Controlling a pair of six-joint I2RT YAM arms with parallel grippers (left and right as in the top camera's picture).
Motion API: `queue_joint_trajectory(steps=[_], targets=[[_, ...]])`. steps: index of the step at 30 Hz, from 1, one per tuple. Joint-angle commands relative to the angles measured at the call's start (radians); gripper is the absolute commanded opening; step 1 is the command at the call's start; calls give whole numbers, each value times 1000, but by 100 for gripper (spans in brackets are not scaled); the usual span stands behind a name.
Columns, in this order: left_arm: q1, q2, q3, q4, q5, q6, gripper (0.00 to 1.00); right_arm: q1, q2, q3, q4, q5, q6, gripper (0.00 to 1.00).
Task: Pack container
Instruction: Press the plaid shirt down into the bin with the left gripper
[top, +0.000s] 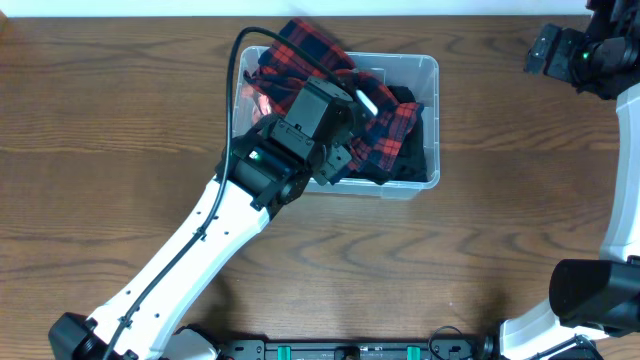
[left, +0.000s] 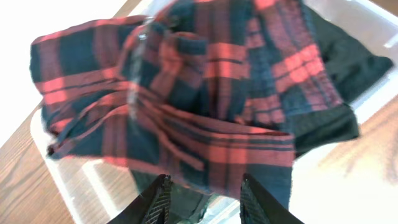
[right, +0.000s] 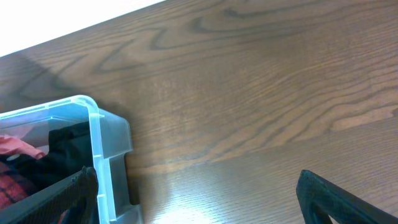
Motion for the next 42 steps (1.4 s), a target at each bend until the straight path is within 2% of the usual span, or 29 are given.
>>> queue_joint_trajectory(steps=[1,8,11,13,15,29,30,33,34,37,39,40,42], targets=[[4,45,9,-19,72,62,37,3,1,-3,-2,3,10,99],[4,137,9,-50,71,80,38,3,1,-3,-2,3,10,99],[4,153,9,-35,71,80,50,3,1,-3,-2,3,10,99],[4,156,9,-27,71,80,68,3,1,-3,-1,3,10,99],[4,158,9,-24,71,80,76,3,1,-3,-2,3,10,99],[44,278,9,26,71,76,78,4,1,-3,-1,3,10,99],[44,285,9,34,70,75,77,4,1,-3,-2,3,10,99],[45,294,9,75,52,21,63,4,1,-3,-2,3,10,99],[45,294,9,90,39,-2,51,4,1,-3,-2,3,10,99],[45,287,10,139,18,-71,24,4,1,-3,-2,3,10,99],[44,277,10,164,18,-113,10,4,1,-3,-2,3,10,99],[43,272,10,174,18,-137,6,4,1,-3,-1,3,10,99],[43,256,10,195,18,-206,6,4,1,-3,-2,3,10,99]])
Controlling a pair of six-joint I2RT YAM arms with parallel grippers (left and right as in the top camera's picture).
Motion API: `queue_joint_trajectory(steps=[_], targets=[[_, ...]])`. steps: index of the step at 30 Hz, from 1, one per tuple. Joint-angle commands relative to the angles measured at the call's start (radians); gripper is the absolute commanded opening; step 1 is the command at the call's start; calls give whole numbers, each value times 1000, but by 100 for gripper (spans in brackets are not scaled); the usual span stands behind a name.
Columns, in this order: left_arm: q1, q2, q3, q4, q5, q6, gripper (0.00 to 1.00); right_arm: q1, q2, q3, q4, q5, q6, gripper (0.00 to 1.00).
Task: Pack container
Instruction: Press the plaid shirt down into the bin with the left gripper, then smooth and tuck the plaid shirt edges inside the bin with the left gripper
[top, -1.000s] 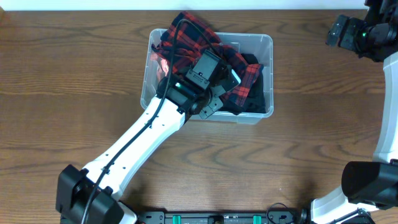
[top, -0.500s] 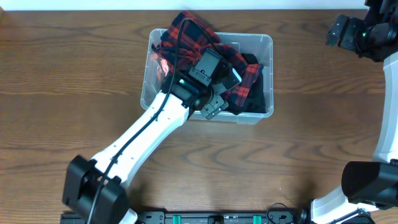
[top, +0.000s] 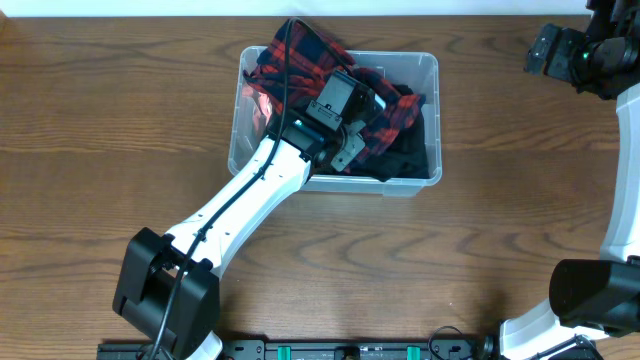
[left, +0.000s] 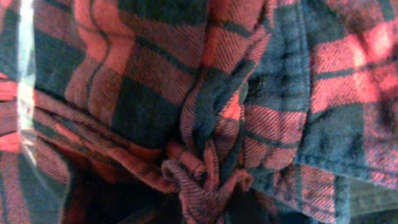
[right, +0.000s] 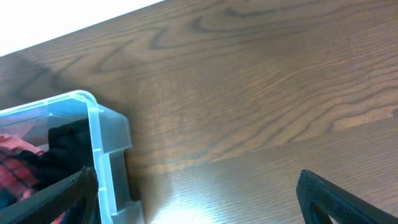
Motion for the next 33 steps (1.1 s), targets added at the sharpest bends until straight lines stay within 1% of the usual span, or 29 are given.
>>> queue_joint_trajectory(steps=[1,6,13,17,24,28,33], targets=[[4,-26,10,39,-15,-160,6,4,1,-2,-2,3,10,99],[3,-69,11,88,-14,-344,6,3,1,-2,-2,3,10,99],[3,-129,12,160,-13,-537,6,3,1,-2,-2,3,10,99],[-2,-142,15,173,-11,-624,6,3,1,-2,-1,3,10,99],[-50,-143,17,172,-13,-658,6,3,1,-2,-1,3,10,99],[-84,-143,28,166,-42,-679,6,3,1,-2,-2,3,10,99],[-119,-147,86,69,-129,-696,6,3,1,-2,-1,3,10,99]])
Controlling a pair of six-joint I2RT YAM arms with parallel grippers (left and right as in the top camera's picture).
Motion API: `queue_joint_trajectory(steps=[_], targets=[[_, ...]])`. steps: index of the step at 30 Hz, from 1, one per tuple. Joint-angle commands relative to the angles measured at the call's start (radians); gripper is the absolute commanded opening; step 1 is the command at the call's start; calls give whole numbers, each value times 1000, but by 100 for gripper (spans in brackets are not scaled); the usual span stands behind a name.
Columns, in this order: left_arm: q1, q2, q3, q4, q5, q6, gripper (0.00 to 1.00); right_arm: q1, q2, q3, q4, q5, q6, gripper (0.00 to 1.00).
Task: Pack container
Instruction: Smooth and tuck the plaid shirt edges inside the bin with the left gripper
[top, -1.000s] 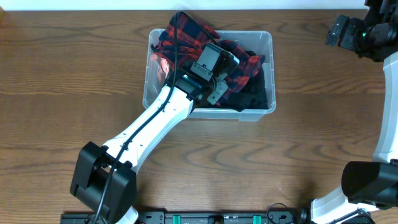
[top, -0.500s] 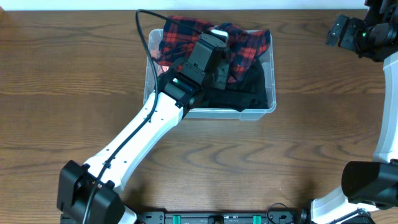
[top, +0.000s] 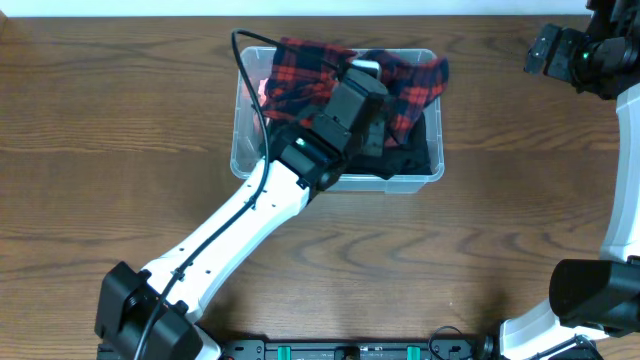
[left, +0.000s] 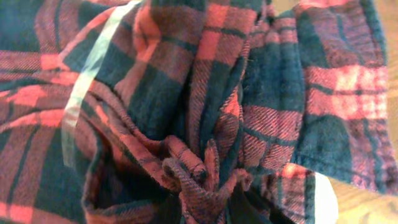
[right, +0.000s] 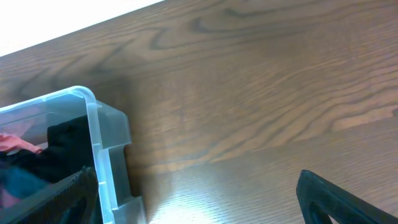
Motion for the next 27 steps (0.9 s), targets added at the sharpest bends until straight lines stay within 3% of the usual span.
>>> queue_joint_trajectory(steps=[1,7,23,24,27], targets=[[-23,-34,86,-55,-98,-35,6,3,1,-2,-1,3,10,99],[-27,-55,115,-107,-123,-49,6,3,1,-2,-1,3,10,99],[-27,43,114,17,-178,-103,6,3,1,-2,-1,3,10,99],[-27,53,114,16,-178,-102,13,3,1,-2,-1,3,10,99],[-27,69,114,12,-173,-102,49,3,1,-2,-1,3,10,99]])
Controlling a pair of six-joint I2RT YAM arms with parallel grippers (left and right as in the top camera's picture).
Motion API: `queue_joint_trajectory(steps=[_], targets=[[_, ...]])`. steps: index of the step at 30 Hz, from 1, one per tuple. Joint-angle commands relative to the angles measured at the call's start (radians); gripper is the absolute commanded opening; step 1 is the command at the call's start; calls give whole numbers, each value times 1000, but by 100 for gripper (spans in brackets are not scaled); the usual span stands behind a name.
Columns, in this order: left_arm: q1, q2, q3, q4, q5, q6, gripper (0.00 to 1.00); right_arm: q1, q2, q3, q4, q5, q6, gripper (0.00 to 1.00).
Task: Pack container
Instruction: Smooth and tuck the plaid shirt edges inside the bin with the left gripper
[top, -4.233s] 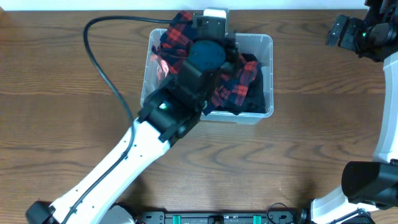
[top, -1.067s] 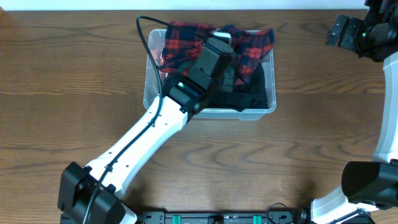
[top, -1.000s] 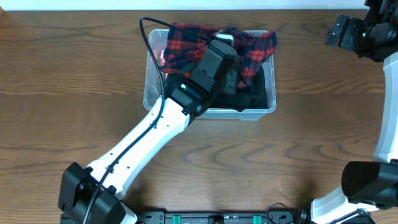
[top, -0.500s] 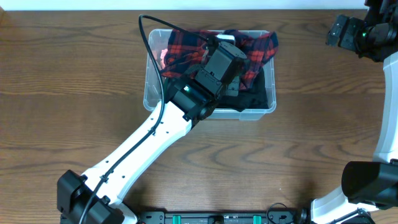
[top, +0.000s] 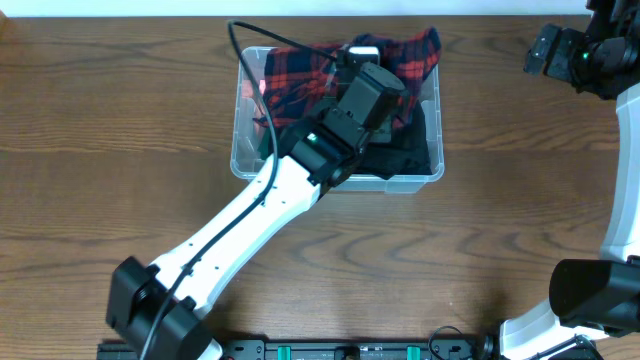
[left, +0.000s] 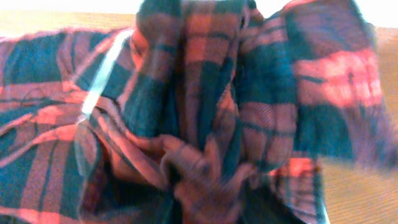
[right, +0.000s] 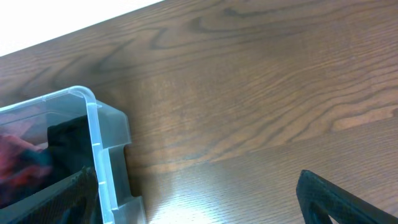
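A clear plastic container (top: 238, 120) stands at the table's far middle. Inside lie a red and dark plaid shirt (top: 290, 85) and a black garment (top: 410, 150). My left gripper (top: 365, 62) hangs over the container's far half, shut on a bunched fold of the plaid shirt (left: 199, 168). The cloth hides its jaws. Part of the shirt (top: 415, 48) drapes over the far right rim. The left wrist view is blurred. My right gripper (right: 198, 198) is open, far off at the table's right back corner, holding nothing.
The right arm (top: 580, 55) sits high at the far right edge. In the right wrist view the container's corner (right: 93, 137) shows at the left, with bare wooden table (right: 249, 112) beside it. Wooden table (top: 120, 200) surrounds the container.
My left gripper, still shut on the plaid fold, has moved a little toward the far rim. The shirt's right flap now lies over the far right corner instead of the right rim.
First my left gripper was open above the plaid shirt heaped in the container. Then it was down in the cloth, shut on a fold. Later it held that fold with the shirt spread toward the right rim, and now toward the far rim. The right arm stayed still.
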Motion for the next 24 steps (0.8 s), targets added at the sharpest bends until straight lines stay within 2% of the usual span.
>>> queue_joint_trajectory(steps=[1,3,6,12,15,17,24], targets=[[-2,15,33,4,-9,-16,58,3,1,-2,-1,3,10,99],[-2,14,33,5,-5,-16,63,3,1,-2,-1,3,10,99],[-2,8,33,15,-5,-16,75,3,1,-2,-2,3,10,99],[-2,-39,34,35,-5,-13,82,3,1,-2,-2,3,10,99],[-2,-91,34,30,-5,67,89,3,1,-2,-1,3,10,99],[-2,-126,34,10,-5,131,98,3,1,-2,-2,3,10,99],[11,-201,34,-19,-40,363,98,3,1,-2,-2,3,10,99]])
